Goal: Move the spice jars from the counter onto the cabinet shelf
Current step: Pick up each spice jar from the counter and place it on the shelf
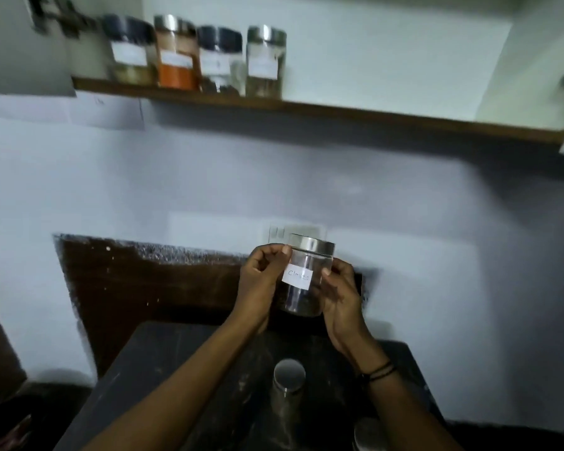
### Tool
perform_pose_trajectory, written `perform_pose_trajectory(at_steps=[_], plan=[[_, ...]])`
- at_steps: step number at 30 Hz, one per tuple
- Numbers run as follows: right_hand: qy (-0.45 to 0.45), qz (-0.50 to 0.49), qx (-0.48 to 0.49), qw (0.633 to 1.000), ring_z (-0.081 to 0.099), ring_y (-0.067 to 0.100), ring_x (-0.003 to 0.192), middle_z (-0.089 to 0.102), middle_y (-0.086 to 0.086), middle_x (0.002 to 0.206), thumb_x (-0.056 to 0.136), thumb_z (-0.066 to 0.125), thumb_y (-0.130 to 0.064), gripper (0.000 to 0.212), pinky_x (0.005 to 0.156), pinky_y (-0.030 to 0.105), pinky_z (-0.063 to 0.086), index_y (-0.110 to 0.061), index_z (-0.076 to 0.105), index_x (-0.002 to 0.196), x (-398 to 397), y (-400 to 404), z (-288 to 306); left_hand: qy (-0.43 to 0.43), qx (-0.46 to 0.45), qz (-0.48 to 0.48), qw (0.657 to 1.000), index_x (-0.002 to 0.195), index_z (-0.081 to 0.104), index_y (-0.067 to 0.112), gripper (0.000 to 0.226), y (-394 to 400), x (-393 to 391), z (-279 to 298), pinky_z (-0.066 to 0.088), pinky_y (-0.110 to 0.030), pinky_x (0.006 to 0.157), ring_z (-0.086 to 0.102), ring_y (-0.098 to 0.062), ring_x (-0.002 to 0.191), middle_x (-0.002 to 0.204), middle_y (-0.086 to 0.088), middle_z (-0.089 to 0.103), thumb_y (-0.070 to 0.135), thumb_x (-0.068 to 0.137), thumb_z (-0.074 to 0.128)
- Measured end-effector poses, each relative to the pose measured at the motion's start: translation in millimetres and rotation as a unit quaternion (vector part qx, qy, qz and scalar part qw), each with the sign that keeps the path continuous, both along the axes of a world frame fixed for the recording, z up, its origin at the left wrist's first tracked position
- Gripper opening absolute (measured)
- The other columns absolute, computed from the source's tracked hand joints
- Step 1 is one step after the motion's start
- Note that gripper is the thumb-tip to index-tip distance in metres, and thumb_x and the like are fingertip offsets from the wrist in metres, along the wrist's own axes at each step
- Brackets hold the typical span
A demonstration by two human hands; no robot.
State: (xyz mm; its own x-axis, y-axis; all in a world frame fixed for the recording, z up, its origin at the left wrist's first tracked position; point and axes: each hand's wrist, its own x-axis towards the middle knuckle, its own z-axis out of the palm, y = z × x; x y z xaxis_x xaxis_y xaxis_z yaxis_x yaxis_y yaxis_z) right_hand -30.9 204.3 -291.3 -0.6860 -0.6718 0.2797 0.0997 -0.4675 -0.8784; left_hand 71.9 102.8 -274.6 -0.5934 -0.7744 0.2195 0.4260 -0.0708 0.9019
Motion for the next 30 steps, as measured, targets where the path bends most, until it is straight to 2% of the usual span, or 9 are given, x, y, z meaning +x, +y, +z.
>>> perform_pose_trajectory(at_steps=[5,10,12,14,17,20,24,26,30], plan=[[0.046,-0.043,-0.087,0.994,0.072,0.016,0.088,0.074,-0.004,0.095,0.086,0.058,-0.023,0.018,0.069,0.026,0.058,-0.015,0.049,0.099,0,-15,53,0.053,-0.034,0.013,0.998,0.102,0.074,0.015,0.014,-15,-7,59,0.055,-0.026,0.07,0.069,-0.016,0.09,0.104,-0.005,0.076,0.012,0.093,0.063],[0.133,-0.144,-0.093,0.976,0.072,0.011,0.094,0.072,-0.016,0.099,0.086,0.058,-0.037,0.028,0.066,0.023,0.057,-0.02,0.051,0.108,9,-26,95,0.07,-0.067,0.043,0.994,0.104,0.075,0.019,0.015,-21,-11,101,0.057,-0.028,0.069,0.071,-0.02,0.092,0.101,-0.001,0.078,0.02,0.092,0.066],[0.144,-0.168,-0.078,0.972,0.071,0.018,0.096,0.072,-0.007,0.102,0.091,0.061,-0.037,0.025,0.069,0.03,0.059,-0.024,0.053,0.11,7,-29,108,0.073,-0.073,0.044,0.994,0.105,0.075,0.021,0.016,-21,-15,115,0.059,-0.031,0.073,0.073,-0.021,0.094,0.101,-0.001,0.078,0.024,0.091,0.068],[0.19,-0.197,-0.065,0.96,0.065,0.018,0.106,0.065,-0.002,0.114,0.09,0.061,-0.037,0.027,0.082,0.039,0.058,-0.027,0.054,0.114,3,-32,130,0.092,-0.088,0.058,0.99,0.104,0.076,0.023,0.015,-23,-17,135,0.059,-0.028,0.074,0.072,-0.018,0.095,0.101,0.001,0.078,0.026,0.091,0.069],[0.26,-0.234,-0.06,0.935,0.056,-0.001,0.104,0.055,-0.009,0.119,0.082,0.056,-0.038,0.039,0.081,0.027,0.053,-0.033,0.053,0.12,-2,-36,167,0.118,-0.124,0.089,0.981,0.105,0.075,0.024,0.015,-27,-23,171,0.055,-0.017,0.068,0.072,-0.009,0.092,0.098,0.005,0.078,0.026,0.092,0.068],[0.291,-0.239,-0.068,0.924,0.057,0.001,0.1,0.055,-0.009,0.117,0.081,0.057,-0.037,0.04,0.076,0.021,0.05,-0.036,0.054,0.121,-9,-41,201,0.141,-0.169,0.117,0.968,0.107,0.073,0.025,0.017,-29,-30,202,0.054,-0.015,0.067,0.071,-0.006,0.091,0.097,0.006,0.077,0.03,0.091,0.069],[0.319,-0.261,-0.071,0.908,0.06,0.007,0.097,0.059,-0.011,0.12,0.089,0.06,-0.028,0.037,0.071,0.017,0.05,-0.033,0.055,0.126,-24,-52,242,0.141,-0.246,0.178,0.942,0.114,0.072,0.028,0.024,-37,-42,242,0.058,-0.021,0.08,0.068,-0.005,0.097,0.105,0.008,0.074,0.035,0.092,0.067],[0.333,-0.292,-0.056,0.895,0.06,0.014,0.1,0.061,-0.011,0.119,0.09,0.06,-0.024,0.036,0.073,0.022,0.049,-0.028,0.055,0.126,-35,-63,262,0.124,-0.271,0.204,0.932,0.121,0.071,0.022,0.029,-44,-51,261,0.057,-0.026,0.088,0.067,-0.006,0.1,0.113,0.005,0.072,0.033,0.095,0.064],[0.352,-0.292,0.014,0.889,0.064,0.018,0.1,0.063,-0.003,0.12,0.092,0.058,-0.017,0.035,0.074,0.024,0.049,-0.018,0.054,0.127,-58,-91,292,0.071,-0.303,0.232,0.921,0.123,0.07,0.014,0.029,-63,-74,288,0.058,-0.039,0.09,0.07,-0.016,0.097,0.114,-0.005,0.072,0.02,0.097,0.058]])
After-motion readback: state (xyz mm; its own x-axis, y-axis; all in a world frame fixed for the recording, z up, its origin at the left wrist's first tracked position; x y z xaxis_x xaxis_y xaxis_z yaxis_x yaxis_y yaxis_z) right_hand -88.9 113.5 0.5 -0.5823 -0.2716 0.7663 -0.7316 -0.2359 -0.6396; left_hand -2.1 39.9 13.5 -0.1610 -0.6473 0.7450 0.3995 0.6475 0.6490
